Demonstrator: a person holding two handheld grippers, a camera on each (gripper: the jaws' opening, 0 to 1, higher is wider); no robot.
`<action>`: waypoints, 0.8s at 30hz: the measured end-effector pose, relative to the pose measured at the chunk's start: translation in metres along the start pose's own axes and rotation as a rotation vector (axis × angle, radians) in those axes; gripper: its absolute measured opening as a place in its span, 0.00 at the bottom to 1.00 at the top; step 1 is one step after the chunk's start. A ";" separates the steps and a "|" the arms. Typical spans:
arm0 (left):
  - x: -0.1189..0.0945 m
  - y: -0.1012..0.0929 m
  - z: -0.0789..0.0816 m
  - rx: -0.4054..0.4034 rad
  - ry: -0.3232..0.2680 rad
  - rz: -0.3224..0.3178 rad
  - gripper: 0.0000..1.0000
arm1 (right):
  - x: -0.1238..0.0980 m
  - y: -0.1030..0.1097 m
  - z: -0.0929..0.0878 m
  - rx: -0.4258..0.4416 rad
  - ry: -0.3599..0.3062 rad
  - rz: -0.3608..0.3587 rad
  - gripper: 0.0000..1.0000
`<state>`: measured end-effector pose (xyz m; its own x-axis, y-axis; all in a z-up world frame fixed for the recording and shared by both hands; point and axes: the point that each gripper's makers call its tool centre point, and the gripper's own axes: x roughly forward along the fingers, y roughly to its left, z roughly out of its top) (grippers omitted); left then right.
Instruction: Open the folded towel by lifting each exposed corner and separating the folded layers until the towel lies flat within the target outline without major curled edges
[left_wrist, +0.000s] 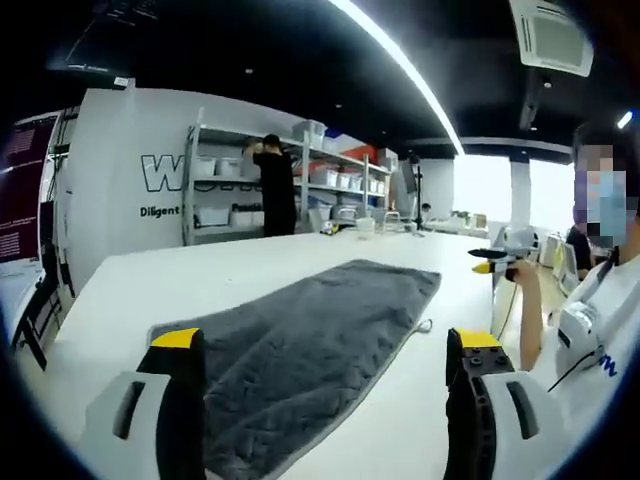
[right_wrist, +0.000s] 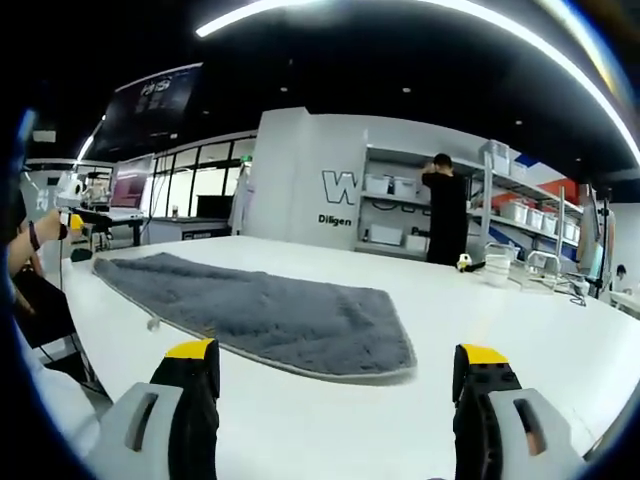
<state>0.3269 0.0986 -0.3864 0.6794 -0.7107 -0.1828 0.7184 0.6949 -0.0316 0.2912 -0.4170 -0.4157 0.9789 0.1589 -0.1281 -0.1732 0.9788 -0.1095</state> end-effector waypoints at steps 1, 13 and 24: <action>0.003 0.000 -0.003 0.005 0.010 -0.001 0.99 | 0.000 0.000 0.000 0.001 0.000 0.001 0.99; 0.064 0.071 -0.035 -0.014 0.149 0.075 0.95 | -0.001 0.005 -0.001 -0.002 0.003 0.008 0.99; 0.116 0.155 -0.054 -0.196 0.175 0.226 0.81 | -0.004 -0.001 -0.002 0.011 -0.002 0.001 0.99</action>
<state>0.5087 0.1298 -0.4652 0.7699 -0.5187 -0.3718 0.4989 0.8525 -0.1561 0.2869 -0.4188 -0.4171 0.9790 0.1597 -0.1264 -0.1726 0.9800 -0.0988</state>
